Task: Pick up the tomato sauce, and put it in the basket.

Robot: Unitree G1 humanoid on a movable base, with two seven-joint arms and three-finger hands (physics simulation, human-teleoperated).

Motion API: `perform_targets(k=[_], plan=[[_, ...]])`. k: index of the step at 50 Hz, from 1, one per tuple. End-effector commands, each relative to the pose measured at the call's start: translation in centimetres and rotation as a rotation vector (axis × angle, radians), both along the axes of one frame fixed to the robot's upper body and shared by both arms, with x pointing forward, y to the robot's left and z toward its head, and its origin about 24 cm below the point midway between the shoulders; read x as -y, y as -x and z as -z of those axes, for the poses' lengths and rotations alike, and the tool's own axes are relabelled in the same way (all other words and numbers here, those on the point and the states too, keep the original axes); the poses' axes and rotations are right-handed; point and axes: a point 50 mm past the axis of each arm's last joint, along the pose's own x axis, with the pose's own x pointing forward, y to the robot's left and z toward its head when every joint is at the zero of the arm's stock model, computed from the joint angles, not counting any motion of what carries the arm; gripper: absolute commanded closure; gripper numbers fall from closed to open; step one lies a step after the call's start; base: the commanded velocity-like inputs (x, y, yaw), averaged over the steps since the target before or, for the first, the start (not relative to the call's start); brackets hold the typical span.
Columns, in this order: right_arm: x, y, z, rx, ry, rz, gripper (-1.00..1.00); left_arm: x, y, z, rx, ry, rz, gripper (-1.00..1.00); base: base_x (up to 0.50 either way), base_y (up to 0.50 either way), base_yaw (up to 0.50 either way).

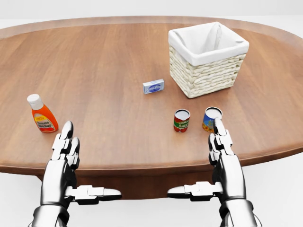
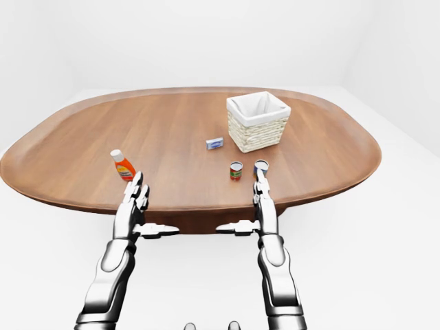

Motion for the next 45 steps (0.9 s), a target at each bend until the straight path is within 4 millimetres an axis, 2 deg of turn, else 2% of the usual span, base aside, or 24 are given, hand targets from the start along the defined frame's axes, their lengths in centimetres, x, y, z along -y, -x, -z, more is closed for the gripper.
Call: perform_targets(k=[1, 14, 19, 22, 24, 27, 31, 33, 36, 41, 45], plan=[[0.8, 0.2, -0.3, 0.007, 0.007, 0.009, -1.00, -0.6, 0.1, -0.2, 0.007, -0.003, 0.002, -1.00, 0.00, 0.00, 0.00], [1.3, 0.7, -1.1, 0.023, 0.011, 0.026, -1.00, -1.2, 0.0, -0.5, 0.014, 0.008, -0.018, -1.00, 0.00, 0.00, 0.00], [2.5, 1.9, -3.2, 0.089, 0.018, 0.070, -1.00, -3.0, -0.2, -2.9, 0.073, 0.047, -0.075, -1.00, 0.00, 0.00, 0.00], [3.3, 2.7, -4.5, 0.146, 0.019, 0.106, -1.00, -4.3, 0.0, -4.8, 0.152, 0.067, -0.115, -1.00, 0.00, 0.00, 0.00], [4.3, 4.0, -6.1, 0.212, 0.007, 0.155, -1.00, -5.6, 0.1, -5.5, 0.186, 0.109, -0.213, -1.00, 0.00, 0.00, 0.00], [5.2, 5.5, -7.0, 0.255, -0.009, 0.219, -1.00, -7.0, 0.4, -5.3, 0.183, 0.188, -0.356, -1.00, 0.00, 0.00, 0.00], [6.5, 7.5, -8.3, 0.312, -0.036, 0.299, -1.00, -9.2, 0.5, -5.6, 0.195, 0.263, -0.463, -1.00, 0.00, 0.00, 0.00], [6.6, 7.9, -8.7, 0.332, -0.031, 0.306, -1.00, -9.3, 0.5, -5.7, 0.199, 0.259, -0.458, -1.00, 0.00, 0.00, 0.00], [7.4, 9.8, -10.3, 0.405, -0.030, 0.344, -1.00, -9.7, 0.9, -6.1, 0.225, 0.282, -0.482, -1.00, 0.00, 0.00, 0.00], [7.8, 12.0, -12.5, 0.507, -0.004, 0.377, -1.00, -9.8, 2.3, -7.7, 0.294, 0.292, -0.476, -1.00, 0.00, 0.00, 0.00], [7.6, 12.2, -13.0, 0.534, 0.005, 0.379, -1.00, -9.9, 2.3, -7.9, 0.305, 0.295, -0.476, -1.00, 0.00, 0.00, 0.00]])
